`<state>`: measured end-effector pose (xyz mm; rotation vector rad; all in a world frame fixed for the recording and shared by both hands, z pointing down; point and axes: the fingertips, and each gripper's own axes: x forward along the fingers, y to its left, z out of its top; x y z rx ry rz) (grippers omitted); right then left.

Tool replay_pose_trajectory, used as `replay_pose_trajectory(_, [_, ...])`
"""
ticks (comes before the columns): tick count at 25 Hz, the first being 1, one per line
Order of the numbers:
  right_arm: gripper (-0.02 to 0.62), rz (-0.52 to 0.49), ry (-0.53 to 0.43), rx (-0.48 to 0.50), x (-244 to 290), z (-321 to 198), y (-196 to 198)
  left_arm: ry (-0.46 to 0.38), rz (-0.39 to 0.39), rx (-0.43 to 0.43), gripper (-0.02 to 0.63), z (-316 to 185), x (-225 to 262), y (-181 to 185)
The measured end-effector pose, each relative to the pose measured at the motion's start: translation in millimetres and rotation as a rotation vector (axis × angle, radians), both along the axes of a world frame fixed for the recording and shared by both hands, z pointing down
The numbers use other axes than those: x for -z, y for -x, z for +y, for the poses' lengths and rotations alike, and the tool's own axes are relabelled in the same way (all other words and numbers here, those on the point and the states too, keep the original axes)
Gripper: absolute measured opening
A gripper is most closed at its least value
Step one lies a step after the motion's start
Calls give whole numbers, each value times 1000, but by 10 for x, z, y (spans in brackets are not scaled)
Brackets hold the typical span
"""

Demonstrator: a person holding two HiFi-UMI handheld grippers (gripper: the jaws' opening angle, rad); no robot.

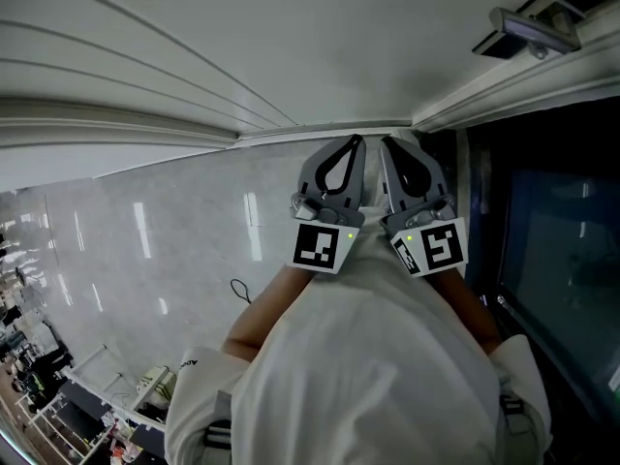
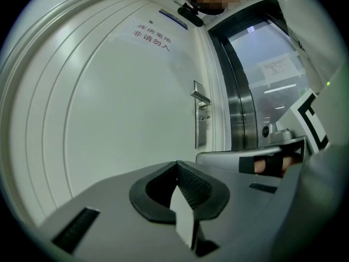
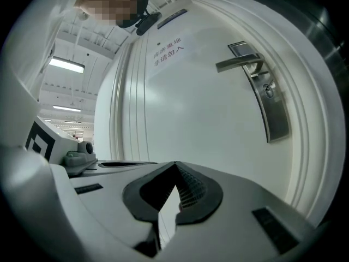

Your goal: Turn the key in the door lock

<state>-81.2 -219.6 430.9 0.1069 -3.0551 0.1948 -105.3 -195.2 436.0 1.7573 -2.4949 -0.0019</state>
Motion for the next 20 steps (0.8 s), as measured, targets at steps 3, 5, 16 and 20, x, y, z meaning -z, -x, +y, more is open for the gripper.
replay_pose_trajectory(3, [2,3,-1,3,2,12,38,-4,-3,14,9,33,11,47])
replay_pose_trajectory(5, [2,3,-3,8,6,18,64,-4,-6,22,9,52,15,73])
replay_pose_trajectory(16, [2,13,-9,48,2,142,180,1,-4,78,9,213,19,190])
replay_pose_trajectory(20, [2,21,-10,58,-18,169,218,5,1,96,8,258,7,229])
